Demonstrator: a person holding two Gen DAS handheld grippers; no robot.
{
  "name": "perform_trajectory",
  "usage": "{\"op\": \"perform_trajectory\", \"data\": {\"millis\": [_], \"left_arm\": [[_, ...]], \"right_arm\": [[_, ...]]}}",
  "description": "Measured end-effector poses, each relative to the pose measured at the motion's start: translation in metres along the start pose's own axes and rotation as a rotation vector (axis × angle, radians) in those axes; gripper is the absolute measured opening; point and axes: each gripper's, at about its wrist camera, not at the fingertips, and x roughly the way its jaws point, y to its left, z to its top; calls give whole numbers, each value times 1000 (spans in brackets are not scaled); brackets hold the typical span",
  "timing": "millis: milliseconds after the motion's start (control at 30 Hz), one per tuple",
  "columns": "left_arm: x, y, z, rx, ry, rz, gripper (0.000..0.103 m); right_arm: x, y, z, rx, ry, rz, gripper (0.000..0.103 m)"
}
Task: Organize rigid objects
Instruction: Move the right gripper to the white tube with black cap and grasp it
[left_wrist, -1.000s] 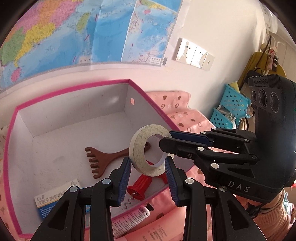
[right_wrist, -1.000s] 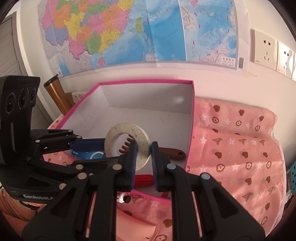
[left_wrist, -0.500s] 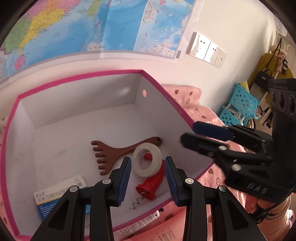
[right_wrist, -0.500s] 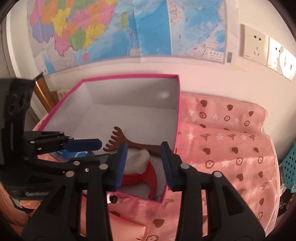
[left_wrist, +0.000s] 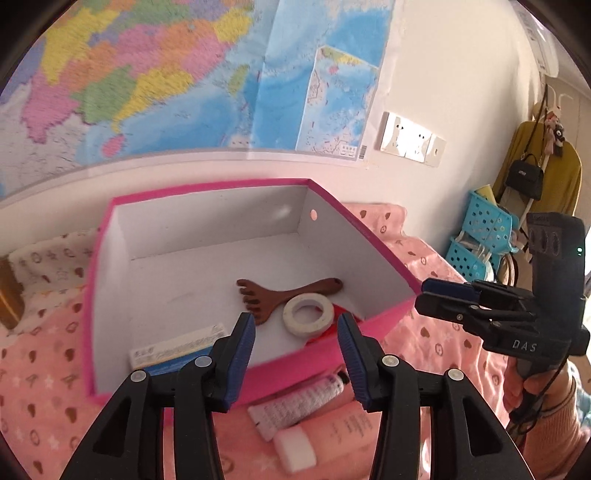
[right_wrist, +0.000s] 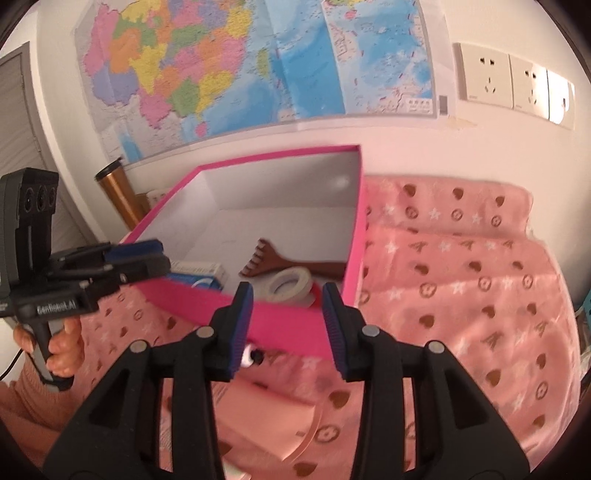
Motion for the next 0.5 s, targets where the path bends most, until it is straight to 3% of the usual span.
{"op": "perform_trajectory", "data": {"millis": [167, 500], "left_arm": [[-15, 1, -19, 4, -8, -5, 49], [2, 15, -58, -65, 102, -11, 49]], "right_arm": [[8, 7, -23, 1, 49, 50, 42], [53, 11, -61, 31, 193, 85, 42]]}}
